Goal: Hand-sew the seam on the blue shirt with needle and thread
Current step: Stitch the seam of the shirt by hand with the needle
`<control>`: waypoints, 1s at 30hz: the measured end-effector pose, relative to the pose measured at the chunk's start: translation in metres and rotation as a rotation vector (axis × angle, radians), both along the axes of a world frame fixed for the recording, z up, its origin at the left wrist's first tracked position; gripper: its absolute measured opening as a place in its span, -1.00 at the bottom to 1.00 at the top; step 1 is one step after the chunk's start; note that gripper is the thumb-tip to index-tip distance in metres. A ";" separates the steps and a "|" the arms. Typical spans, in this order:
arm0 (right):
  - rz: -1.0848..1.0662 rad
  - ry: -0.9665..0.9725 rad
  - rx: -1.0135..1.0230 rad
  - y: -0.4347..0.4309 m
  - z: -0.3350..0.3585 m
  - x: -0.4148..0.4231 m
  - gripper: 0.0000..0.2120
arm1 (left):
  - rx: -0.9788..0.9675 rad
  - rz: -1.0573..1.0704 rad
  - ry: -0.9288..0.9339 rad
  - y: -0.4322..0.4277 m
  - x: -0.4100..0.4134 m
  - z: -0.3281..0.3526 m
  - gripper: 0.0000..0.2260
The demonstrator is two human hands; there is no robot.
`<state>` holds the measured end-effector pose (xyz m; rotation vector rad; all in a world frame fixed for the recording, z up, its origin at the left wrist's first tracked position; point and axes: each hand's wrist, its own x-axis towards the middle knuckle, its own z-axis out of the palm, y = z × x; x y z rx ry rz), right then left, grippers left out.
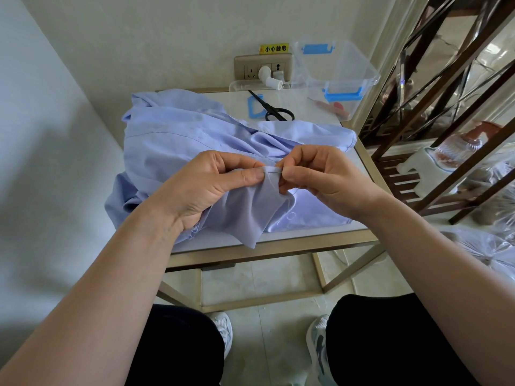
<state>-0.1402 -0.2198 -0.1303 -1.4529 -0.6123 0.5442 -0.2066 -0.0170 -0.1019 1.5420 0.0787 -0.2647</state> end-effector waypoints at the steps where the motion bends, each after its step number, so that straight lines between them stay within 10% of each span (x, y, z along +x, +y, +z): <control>1: 0.007 -0.011 -0.018 0.001 0.000 -0.001 -0.94 | 0.005 -0.016 0.000 -0.001 0.000 0.000 -0.87; 30: -0.214 -0.251 -0.213 0.004 0.009 0.000 -0.95 | 0.143 0.077 -0.074 -0.006 0.007 -0.004 -0.93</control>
